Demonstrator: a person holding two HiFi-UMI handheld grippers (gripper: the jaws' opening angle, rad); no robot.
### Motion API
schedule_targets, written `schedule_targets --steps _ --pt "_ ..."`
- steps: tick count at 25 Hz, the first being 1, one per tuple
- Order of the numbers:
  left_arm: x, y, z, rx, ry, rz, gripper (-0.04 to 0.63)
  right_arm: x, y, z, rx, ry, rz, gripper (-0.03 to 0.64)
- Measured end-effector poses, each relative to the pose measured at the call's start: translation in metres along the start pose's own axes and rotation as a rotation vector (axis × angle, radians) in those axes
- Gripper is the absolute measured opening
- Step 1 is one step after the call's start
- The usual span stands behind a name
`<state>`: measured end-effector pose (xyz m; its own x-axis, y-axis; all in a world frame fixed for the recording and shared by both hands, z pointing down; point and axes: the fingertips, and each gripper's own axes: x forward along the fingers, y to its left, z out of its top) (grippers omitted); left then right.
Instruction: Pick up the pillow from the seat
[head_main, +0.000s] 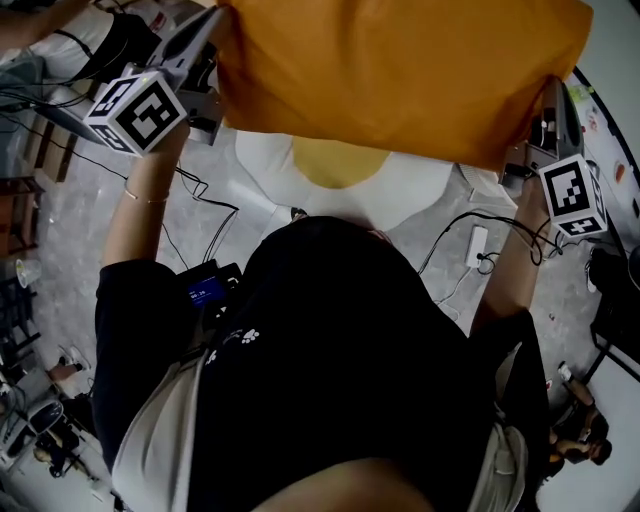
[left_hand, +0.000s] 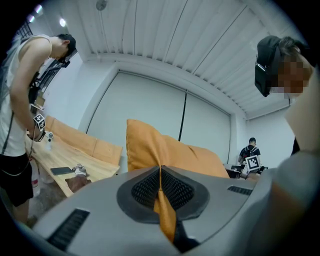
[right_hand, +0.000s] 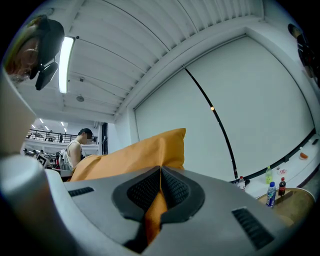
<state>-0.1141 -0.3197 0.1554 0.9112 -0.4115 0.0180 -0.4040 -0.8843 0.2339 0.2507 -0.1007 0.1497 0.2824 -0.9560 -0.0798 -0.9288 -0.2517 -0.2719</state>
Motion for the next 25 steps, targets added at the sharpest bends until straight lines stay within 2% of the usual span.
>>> schedule_targets --steps 15,25 --pt "0.001 -0.003 -0.006 -0.033 0.012 -0.013 0.014 -0.004 -0.003 0.0 -0.003 0.013 -0.024 0.021" --pt "0.001 -0.008 -0.002 -0.029 0.008 -0.025 0.012 -0.011 -0.003 0.006 -0.008 0.005 -0.033 0.021"
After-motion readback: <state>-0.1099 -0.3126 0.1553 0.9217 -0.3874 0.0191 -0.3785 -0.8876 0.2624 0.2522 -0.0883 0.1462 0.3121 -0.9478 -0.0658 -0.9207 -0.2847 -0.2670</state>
